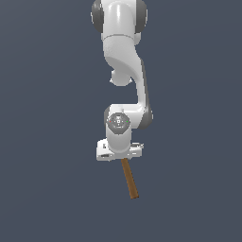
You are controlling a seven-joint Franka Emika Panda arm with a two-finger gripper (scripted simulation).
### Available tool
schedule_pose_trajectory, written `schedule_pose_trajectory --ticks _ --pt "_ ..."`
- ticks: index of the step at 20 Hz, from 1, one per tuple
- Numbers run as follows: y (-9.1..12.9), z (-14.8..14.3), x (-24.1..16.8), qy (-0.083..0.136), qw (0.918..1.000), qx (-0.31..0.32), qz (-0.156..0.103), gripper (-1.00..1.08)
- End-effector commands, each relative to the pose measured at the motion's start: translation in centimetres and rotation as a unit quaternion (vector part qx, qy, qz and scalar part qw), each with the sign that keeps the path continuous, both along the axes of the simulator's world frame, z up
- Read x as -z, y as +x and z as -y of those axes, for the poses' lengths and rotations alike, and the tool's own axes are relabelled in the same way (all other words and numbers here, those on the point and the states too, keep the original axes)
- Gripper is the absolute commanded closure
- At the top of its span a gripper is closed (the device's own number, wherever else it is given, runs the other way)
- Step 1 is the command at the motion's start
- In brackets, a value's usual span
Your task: Pick up the object and move it to a goal position.
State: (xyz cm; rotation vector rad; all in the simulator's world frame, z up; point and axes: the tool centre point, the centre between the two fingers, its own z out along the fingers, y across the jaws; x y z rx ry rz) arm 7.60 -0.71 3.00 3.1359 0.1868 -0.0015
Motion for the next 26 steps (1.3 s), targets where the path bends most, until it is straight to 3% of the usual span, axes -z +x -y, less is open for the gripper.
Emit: schedule_pose_trajectory --ticks 1,6,7,19,26 --pt "0.0 0.0 1.0 0.000 1.0000 0.000 0.000 -0.92" --pt "0.1 0.0 1.3 0.000 1.0000 0.000 0.001 -0.92" --pt "0.1 0.0 1.3 0.000 1.0000 0.000 0.001 1.08" --pt "0.1 -0.4 1.2 0.001 1.0000 -0.002 0.000 1.08" --pt "0.0 -2.5 -1.2 0.001 1.0000 -0.002 0.000 1.08"
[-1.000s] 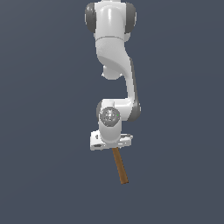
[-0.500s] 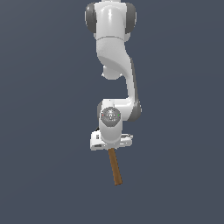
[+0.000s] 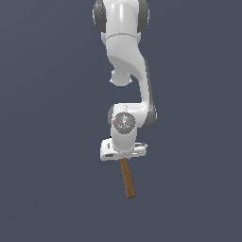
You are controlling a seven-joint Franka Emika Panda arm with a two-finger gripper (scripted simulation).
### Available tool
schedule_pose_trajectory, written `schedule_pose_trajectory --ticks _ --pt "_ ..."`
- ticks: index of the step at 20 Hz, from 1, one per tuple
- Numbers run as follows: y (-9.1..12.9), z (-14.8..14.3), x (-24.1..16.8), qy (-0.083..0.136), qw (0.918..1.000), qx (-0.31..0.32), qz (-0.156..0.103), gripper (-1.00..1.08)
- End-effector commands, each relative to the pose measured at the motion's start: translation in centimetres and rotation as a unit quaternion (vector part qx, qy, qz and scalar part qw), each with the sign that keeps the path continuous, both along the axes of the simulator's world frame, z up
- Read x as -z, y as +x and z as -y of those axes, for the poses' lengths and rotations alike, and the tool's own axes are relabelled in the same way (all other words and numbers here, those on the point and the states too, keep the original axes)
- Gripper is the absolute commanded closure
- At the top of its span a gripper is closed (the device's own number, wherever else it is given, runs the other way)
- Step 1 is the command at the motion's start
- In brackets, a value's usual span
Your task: Pick up the object and move it to a goal position.
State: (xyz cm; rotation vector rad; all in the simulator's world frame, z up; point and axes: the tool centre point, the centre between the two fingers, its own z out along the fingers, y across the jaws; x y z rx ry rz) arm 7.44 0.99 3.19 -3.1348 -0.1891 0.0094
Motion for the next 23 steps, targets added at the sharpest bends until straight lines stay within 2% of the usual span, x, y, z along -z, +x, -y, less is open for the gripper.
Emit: schedule_pose_trajectory --ticks 1,14,23 --pt "0.1 -1.3 -1.6 0.000 1.0000 -0.001 0.003 1.08" --pt "-0.1 -9.7 -11.5 0.000 1.0000 0.000 0.003 1.08" --pt "0.1 -10.9 -12.9 -0.001 1.0000 0.001 0.003 1.08"
